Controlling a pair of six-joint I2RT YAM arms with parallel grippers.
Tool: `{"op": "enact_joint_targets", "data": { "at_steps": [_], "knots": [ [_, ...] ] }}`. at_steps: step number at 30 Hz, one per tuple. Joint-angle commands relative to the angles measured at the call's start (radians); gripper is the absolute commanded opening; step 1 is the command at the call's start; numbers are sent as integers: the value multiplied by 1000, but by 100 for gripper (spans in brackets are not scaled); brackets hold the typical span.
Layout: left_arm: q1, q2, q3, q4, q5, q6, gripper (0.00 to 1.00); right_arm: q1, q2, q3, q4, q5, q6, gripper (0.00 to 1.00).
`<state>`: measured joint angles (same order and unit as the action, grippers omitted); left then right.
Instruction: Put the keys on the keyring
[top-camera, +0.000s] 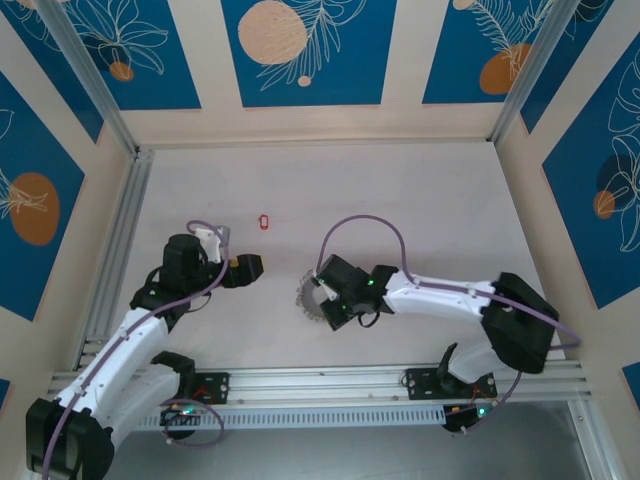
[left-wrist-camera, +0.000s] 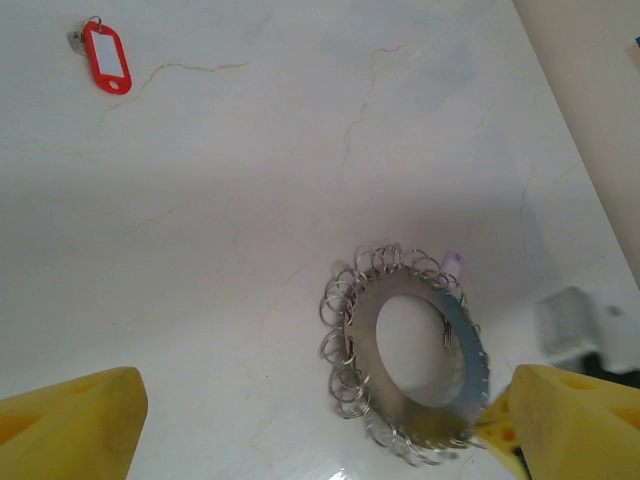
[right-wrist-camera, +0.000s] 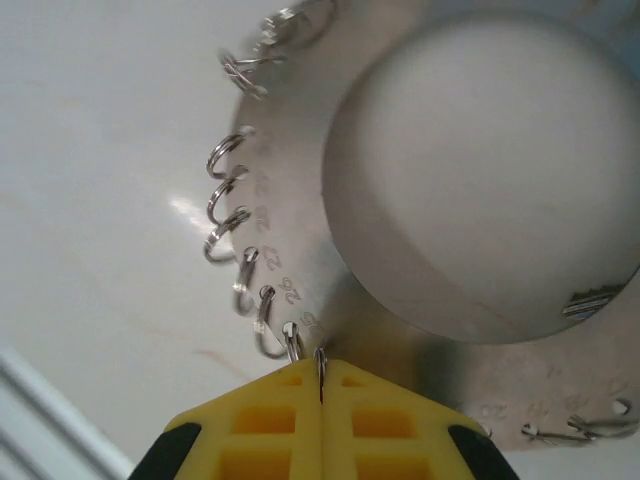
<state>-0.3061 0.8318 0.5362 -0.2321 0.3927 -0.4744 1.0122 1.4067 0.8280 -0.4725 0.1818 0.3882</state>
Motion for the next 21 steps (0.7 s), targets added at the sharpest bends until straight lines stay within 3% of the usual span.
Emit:
{"op": "enact_joint_targets", "data": {
  "at_steps": [1,7,12,18,21],
  "knots": [
    [-19,-26,37,18,48,20,89,14,-145,23,-39,-57,-141,0],
    [-99,-112,62,131,145,28,66,14,-328,115,-112,-259,-297,0],
    [-192,-212,71,286,275,13,48,-9,-392,214,-138,-415,-384,0],
    [-287,-283,110,336,355,38,24,-80,-424,272,-7,-641,-421,0],
    [-318,-284,126,343,383,42,20,-111,-428,265,102,-743,-407,0]
  ]
}}
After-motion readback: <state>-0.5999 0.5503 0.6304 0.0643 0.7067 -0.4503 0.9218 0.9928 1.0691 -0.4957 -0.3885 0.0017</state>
